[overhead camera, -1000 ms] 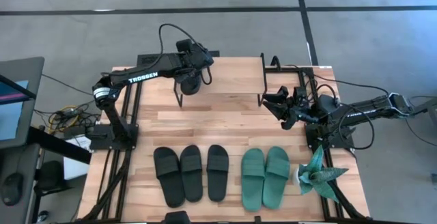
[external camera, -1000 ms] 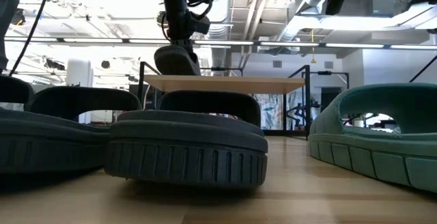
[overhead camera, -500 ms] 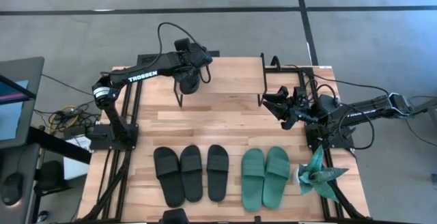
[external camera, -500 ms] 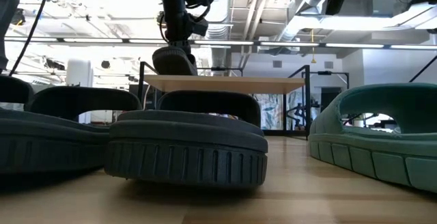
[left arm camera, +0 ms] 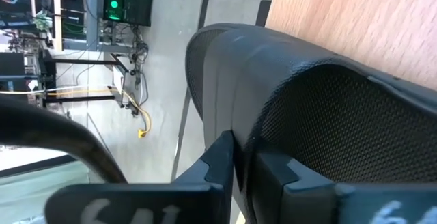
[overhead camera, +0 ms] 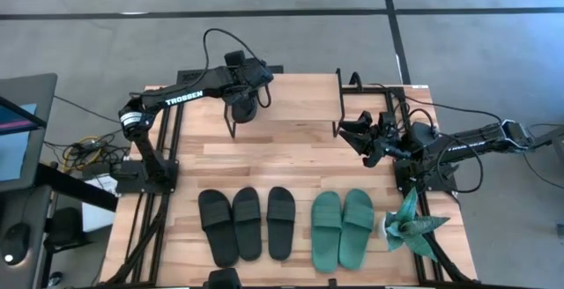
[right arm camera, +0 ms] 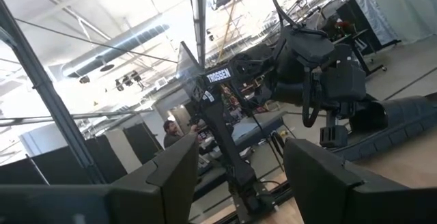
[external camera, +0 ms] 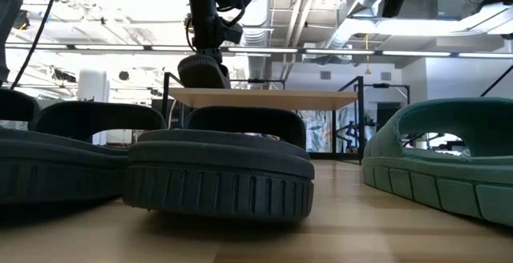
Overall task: Pick and place slides into the shelf
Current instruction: Put the black slipper on the shelf
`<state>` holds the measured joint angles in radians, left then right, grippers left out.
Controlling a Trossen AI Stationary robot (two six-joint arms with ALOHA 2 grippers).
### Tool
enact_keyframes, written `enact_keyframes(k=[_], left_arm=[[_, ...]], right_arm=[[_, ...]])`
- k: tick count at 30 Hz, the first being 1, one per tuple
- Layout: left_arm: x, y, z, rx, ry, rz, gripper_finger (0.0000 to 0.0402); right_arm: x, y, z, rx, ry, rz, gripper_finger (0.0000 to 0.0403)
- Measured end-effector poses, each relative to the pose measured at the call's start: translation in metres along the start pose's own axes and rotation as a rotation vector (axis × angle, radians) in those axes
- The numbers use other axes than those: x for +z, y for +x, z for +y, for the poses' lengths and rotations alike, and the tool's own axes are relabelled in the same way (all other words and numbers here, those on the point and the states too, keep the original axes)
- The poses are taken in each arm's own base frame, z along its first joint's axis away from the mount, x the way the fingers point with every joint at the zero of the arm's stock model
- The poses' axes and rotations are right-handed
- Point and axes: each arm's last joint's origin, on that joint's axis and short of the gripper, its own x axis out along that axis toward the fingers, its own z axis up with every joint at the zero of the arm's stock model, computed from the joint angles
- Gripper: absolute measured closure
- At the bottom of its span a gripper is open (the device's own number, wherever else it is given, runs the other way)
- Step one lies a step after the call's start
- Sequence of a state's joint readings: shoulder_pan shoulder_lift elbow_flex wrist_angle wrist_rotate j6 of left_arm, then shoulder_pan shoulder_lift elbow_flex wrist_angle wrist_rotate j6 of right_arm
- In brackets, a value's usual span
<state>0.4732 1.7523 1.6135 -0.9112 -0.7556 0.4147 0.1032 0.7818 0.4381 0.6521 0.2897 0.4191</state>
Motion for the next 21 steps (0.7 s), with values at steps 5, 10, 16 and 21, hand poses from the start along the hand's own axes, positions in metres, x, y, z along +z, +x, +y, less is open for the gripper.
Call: enact_keyframes(k=[5,10,16,21], left_arm=[[-0.0002,-0.0001,-0.0002,-0.001,0.002,0.002,0.0381],[-0.0004,-0.0001,-0.0008,-0.016,-0.002,-0.001,0.0381],[-0.0010,-0.0002,-0.0014,-0.033,0.004,-0.001,0.0380],[-0.0009,-0.0002,-0.0017,-0.040,0.002,-0.004,0.0380]], right_arm=[[-0.0001,-0.0001,0.0002,0.001,0.000,0.001,0.0202],[-0.0001,-0.0001,0.0002,0.002,0.000,0.001,0.0202],[-0.0001,-0.0001,0.0002,0.002,0.000,0.001,0.0202],[-0.0001,-0.0001,0.0002,0.001,0.001,0.001,0.0202]])
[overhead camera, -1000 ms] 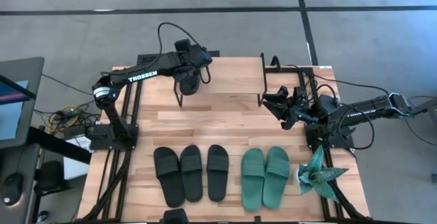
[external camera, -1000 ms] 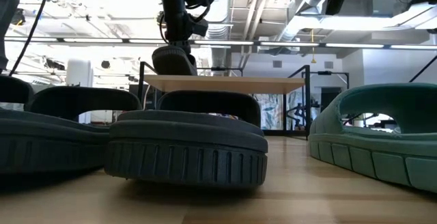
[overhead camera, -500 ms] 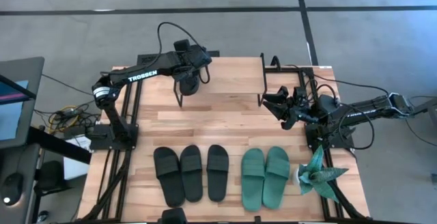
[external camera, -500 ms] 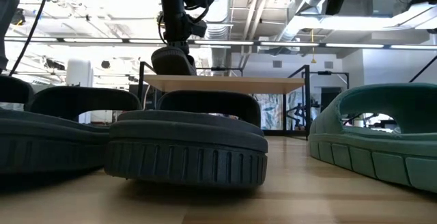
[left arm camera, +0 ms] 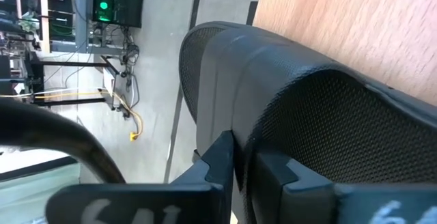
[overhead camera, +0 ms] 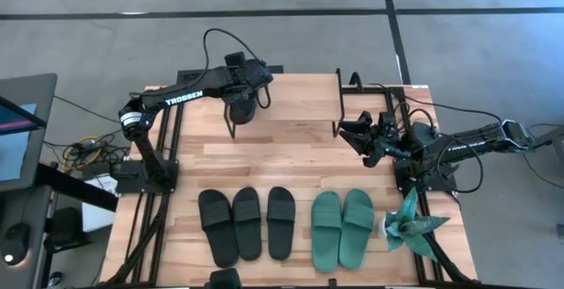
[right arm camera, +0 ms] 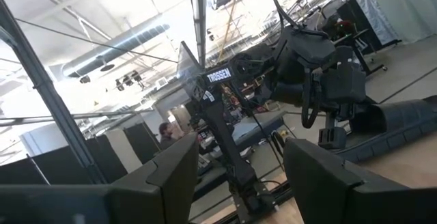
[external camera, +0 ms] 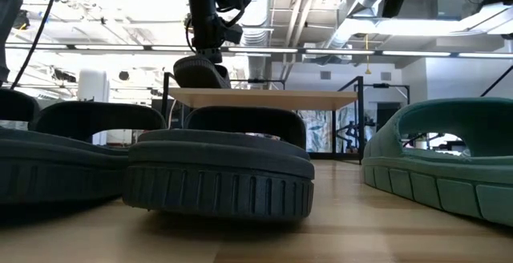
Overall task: Pick and place slides into the shelf
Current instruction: Put the black slipper on the shelf
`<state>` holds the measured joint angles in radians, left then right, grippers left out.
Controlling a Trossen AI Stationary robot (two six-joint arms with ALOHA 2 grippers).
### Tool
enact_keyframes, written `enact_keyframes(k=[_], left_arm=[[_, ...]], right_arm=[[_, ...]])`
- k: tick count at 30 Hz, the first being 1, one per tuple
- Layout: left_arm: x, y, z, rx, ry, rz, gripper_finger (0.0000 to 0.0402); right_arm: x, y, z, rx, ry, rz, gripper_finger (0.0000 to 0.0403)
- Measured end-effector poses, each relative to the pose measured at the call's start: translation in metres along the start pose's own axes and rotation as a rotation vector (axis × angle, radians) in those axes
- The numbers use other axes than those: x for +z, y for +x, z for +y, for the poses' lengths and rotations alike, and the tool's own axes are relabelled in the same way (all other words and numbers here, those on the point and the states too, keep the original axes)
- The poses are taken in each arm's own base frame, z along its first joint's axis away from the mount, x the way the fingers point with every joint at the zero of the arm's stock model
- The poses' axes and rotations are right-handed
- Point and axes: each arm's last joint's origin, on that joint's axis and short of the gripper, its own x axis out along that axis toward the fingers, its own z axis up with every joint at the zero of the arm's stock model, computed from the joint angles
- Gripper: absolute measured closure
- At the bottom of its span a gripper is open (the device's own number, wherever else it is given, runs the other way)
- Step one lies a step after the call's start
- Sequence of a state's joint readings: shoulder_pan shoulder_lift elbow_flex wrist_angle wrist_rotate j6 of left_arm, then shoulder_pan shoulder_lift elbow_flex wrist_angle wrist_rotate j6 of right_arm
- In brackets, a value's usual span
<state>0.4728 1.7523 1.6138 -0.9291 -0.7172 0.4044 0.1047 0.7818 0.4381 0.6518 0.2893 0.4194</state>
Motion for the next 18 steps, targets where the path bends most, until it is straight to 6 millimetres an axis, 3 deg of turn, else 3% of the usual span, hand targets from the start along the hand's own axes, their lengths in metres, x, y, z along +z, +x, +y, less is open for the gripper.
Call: enact_keyframes(k=[6,18], left_arm=[[0.0000,0.0000,-0.0001,-0.005,-0.008,-0.002,0.0376],[-0.0003,0.0006,-0.0001,-0.023,-0.049,-0.005,0.0309]], right_arm=[[0.0000,0.0000,-0.0001,0.000,0.000,0.000,0.0202],[0.0000,0.0000,0.0000,0.000,0.000,0.000,0.0202]])
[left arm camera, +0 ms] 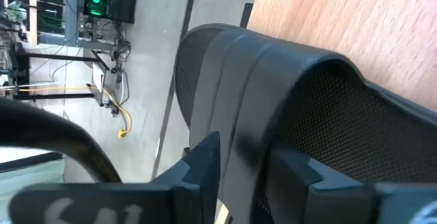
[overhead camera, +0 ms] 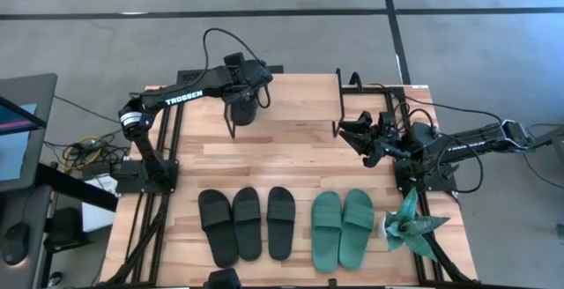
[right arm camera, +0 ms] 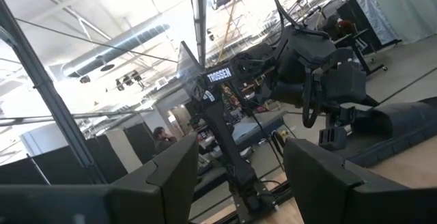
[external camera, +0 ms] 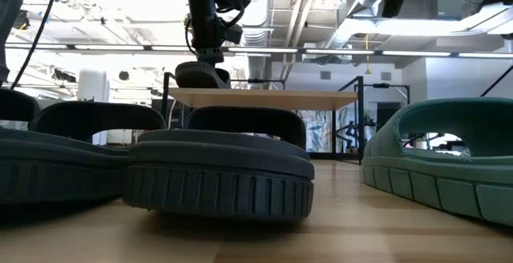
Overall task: Pick and place slides into the shelf
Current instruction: Put the black slipper on the shelf
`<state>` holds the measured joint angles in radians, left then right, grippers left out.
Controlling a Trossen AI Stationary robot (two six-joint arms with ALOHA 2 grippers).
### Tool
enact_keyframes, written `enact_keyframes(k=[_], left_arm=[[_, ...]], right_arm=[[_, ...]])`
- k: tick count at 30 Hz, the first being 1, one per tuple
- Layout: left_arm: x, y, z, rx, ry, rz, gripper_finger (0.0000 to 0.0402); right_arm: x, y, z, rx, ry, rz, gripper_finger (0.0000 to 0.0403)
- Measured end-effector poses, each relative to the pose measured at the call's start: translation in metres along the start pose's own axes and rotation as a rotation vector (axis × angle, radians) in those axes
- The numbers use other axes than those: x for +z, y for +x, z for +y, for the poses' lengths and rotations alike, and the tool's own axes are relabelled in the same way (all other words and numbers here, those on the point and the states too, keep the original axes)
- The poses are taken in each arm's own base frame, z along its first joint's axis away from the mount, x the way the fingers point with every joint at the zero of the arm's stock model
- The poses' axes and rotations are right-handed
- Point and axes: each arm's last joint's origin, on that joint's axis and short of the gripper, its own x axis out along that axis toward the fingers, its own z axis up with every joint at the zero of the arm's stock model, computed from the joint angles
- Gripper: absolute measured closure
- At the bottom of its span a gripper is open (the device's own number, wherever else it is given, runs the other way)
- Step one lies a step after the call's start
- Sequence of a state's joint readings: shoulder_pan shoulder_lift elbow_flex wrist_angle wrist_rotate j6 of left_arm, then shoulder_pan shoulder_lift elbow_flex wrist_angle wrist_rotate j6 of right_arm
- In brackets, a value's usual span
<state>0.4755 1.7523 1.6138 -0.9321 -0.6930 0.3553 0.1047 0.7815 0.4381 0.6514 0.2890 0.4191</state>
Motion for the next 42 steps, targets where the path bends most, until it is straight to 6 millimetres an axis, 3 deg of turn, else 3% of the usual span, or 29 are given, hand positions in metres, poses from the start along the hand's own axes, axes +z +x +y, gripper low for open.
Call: enact_keyframes(k=[23,42], left_arm=[[-0.008,-0.003,-0.008,-0.072,0.088,0.061,0.0233],[-0.005,-0.017,-0.021,-0.024,0.147,0.060,0.0227]], right_arm=[[-0.001,0.000,0.001,0.008,0.001,0.007,0.0202],[-0.001,0.000,0.001,0.007,-0.001,0.012,0.0202]])
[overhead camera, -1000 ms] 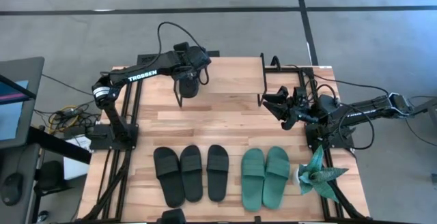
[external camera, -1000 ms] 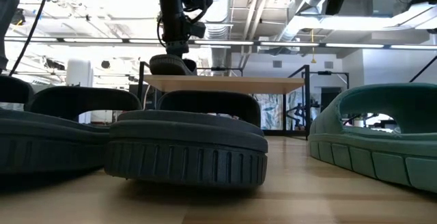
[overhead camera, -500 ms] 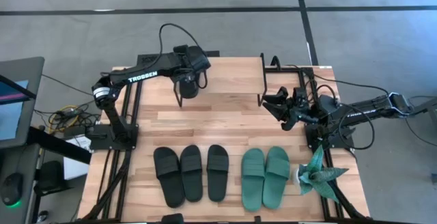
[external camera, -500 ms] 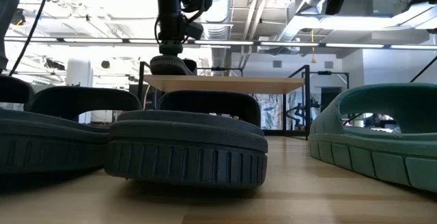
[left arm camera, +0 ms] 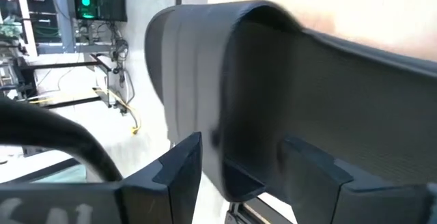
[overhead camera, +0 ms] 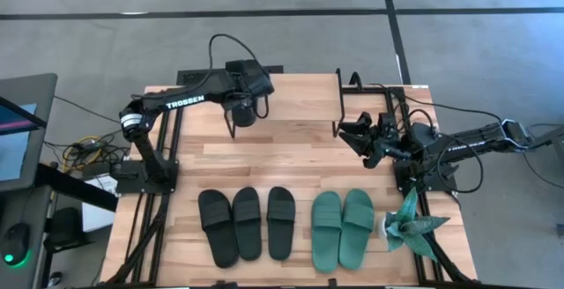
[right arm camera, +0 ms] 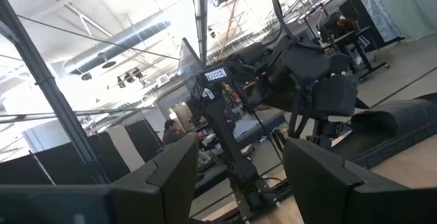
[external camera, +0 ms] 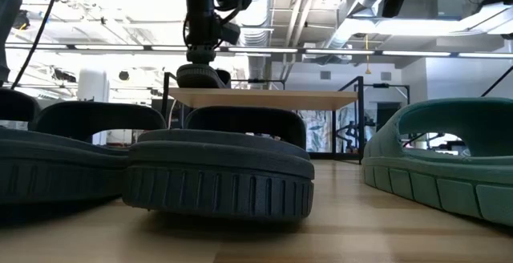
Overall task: Pick and place slides into the shelf
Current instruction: Put the black slipper on the shelf
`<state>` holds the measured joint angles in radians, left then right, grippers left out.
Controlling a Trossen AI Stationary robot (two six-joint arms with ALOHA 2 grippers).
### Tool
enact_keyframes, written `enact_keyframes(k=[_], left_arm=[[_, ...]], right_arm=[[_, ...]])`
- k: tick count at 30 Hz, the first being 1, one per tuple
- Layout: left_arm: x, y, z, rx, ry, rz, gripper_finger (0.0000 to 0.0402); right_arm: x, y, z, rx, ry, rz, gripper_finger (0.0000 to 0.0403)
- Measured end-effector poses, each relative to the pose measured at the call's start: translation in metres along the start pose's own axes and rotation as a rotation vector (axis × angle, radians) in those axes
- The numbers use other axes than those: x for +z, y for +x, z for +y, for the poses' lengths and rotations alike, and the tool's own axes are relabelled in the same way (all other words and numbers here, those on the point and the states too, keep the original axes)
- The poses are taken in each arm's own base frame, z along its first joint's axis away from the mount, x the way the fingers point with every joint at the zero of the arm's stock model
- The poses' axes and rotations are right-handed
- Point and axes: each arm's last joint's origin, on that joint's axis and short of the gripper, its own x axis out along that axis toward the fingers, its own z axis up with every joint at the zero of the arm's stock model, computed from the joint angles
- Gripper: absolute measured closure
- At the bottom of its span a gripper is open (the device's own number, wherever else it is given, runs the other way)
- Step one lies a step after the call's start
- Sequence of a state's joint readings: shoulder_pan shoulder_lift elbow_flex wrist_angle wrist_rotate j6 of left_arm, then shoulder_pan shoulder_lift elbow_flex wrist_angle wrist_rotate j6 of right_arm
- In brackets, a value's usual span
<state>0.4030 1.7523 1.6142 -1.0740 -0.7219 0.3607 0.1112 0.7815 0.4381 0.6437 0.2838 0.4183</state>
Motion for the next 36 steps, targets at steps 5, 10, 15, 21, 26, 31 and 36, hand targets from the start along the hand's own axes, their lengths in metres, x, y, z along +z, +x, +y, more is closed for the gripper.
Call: enact_keyframes(k=[5,10,15,21,26,31,36], left_arm=[[-0.001,-0.004,-0.005,-0.008,0.028,0.009,0.0227],[-0.001,-0.012,-0.007,0.017,0.032,-0.001,0.0227],[-0.001,-0.033,0.004,0.044,-0.012,-0.057,0.0227],[-0.003,-0.070,0.021,0.062,-0.053,-0.129,0.0227],[-0.013,-0.099,0.026,0.038,-0.028,-0.117,0.0227],[-0.029,-0.130,0.026,-0.003,-0.028,-0.091,0.0227],[-0.043,-0.167,0.023,-0.197,-0.183,-0.235,0.0227]], right_arm=[[0.000,0.000,0.001,0.020,0.000,0.009,0.0202],[0.000,0.000,0.001,0.020,0.000,0.008,0.0202],[0.000,0.000,0.001,0.020,0.000,0.009,0.0202],[0.000,0.000,0.001,0.021,0.000,0.010,0.0202],[0.000,0.000,0.001,0.022,0.000,0.010,0.0202],[0.000,0.000,0.001,0.022,0.000,0.010,0.0202],[-0.001,0.000,0.000,0.017,-0.003,0.021,0.0202]])
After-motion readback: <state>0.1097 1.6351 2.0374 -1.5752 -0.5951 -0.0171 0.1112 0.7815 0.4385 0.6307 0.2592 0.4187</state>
